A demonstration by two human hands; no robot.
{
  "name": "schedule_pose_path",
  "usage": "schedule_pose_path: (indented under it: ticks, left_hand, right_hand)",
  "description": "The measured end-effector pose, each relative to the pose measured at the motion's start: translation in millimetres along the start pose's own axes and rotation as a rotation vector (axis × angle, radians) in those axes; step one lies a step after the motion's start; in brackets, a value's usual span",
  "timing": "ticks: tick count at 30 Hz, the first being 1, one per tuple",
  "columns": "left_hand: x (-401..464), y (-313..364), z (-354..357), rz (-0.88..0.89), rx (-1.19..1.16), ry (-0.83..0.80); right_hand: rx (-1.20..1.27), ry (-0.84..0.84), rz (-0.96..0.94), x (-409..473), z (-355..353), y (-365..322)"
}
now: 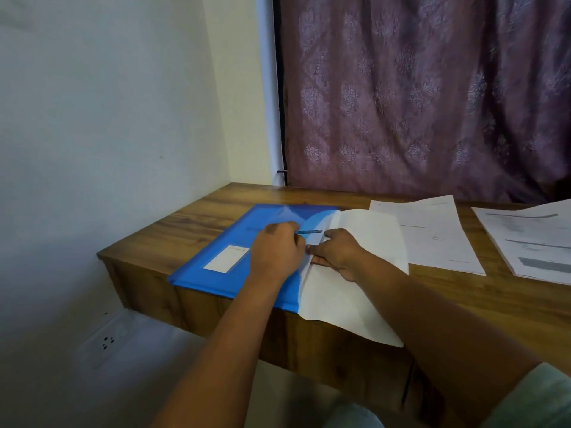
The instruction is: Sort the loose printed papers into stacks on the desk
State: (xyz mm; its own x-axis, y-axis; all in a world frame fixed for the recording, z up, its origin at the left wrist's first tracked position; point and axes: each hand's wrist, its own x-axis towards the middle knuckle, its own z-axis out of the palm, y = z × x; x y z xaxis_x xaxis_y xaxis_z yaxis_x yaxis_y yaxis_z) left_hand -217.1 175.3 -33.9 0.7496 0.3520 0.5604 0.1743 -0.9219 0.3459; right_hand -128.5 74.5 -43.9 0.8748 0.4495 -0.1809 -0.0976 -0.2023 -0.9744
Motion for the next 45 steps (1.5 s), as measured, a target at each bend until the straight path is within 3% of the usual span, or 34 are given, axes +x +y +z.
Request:
schedule_pose_path:
  ticks: [5, 13, 16, 18, 20, 23, 26, 31, 37, 43, 45]
  left_hand:
    - [-2.0, 4.4, 3.6, 0.013, 0.044, 0.009]
    - [-3.7, -7.2, 2.3, -0.027, 0.03, -0.021]
    - [-3.1, -10.3, 6.9, -0.027, 0.049, -0.13]
    - [-4.1, -6.8, 8.8, -0.035, 0.135, -0.267]
    - [-1.8, 6.7, 7.3, -0.02, 0.254, -0.359]
    - [10.7, 42.9, 8.7, 0.061, 0.191, -0.362]
    - [28.6, 91.5, 24.1, 0.161, 0.047, -0.471]
    - [48.2, 152.8, 70.3, 0.248, 0.045, -0.549]
    - [49.5, 161.6, 106.5, 0.195, 0.063, -0.525]
    - [49.9, 149.3, 121.5, 0.159, 0.054, -0.56]
    - [49.0, 145.6, 124.2, 0.172, 0.064, -0.555]
  right_hand:
    - [-0.281, 0.08, -0.102, 6.8, 12.5, -1.4]
    - [-0.373, 0.078, -0.093, 25.8, 13.0, 3.3]
    - [-0.371, 0.051, -0.055, 27.6, -32.3, -0.8]
    - [-0.392, 0.161, -0.115, 24.6, -80.4, -6.3]
    - [-0.689, 0.342, -0.154, 21.2, -137.6, -12.1]
    - [-1.138, 0.548, 0.044, 18.2, -205.3, 3.3]
    - [-1.136, 0.545, 0.199, 23.3, -235.2, 27.0]
    - [-1.186, 0.459, 0.134, 36.6, -241.6, 23.2]
    - [-0.771, 0.336, 0.189, 31.5, -250.1, 21.1]
    - [-1.105, 0.396, 0.134, 38.5, -233.8, 21.3]
    - [-1.084, 0.413, 0.134, 35.4, -232.6, 19.5]
